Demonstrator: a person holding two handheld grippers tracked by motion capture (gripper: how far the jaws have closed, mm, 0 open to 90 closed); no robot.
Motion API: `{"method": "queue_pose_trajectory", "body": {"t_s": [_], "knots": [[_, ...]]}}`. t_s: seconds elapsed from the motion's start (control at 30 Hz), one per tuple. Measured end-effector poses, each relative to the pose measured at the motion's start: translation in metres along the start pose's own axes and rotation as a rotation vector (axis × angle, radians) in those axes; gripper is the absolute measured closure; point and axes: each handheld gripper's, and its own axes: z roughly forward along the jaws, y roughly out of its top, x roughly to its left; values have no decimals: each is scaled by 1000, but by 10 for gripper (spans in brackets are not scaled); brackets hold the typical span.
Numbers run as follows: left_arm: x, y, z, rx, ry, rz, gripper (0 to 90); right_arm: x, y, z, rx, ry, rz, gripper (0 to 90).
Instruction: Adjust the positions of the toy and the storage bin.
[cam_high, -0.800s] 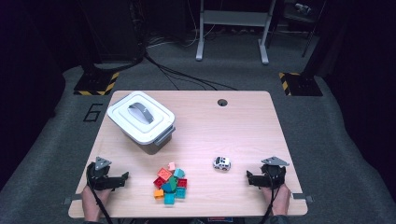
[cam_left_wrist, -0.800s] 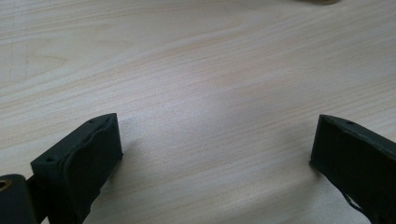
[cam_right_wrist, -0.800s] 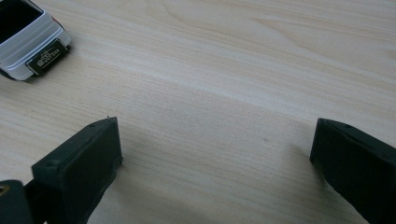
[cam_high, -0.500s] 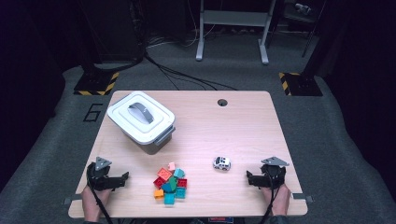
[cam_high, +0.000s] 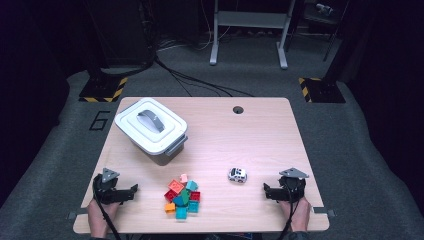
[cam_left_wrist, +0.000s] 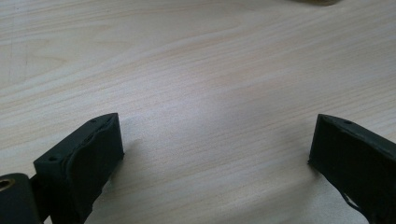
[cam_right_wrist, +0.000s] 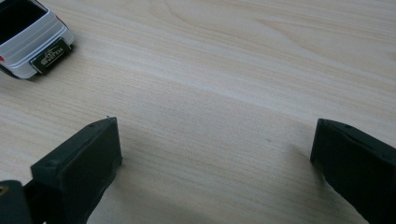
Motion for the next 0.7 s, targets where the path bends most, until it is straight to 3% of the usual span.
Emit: {"method": "queue_pose_trajectory", "body": {"t_s": [0.33,0.57,0.63,0.67,0.7], "knots": [[0,0,0,-7,0,5,34,0,2,1,16,2,3,0],[0,0,1,-9,-1,4,36,17,9,-2,-18,77,-23,0],[0,0,1,-8,-2,4,36,33,20,0,-31,130,-65,2],[0,0,1,-8,-3,5,36,33,20,0,-31,130,-65,2],[0,0,1,-9,-3,4,37,42,27,4,-35,155,-89,10]]}}
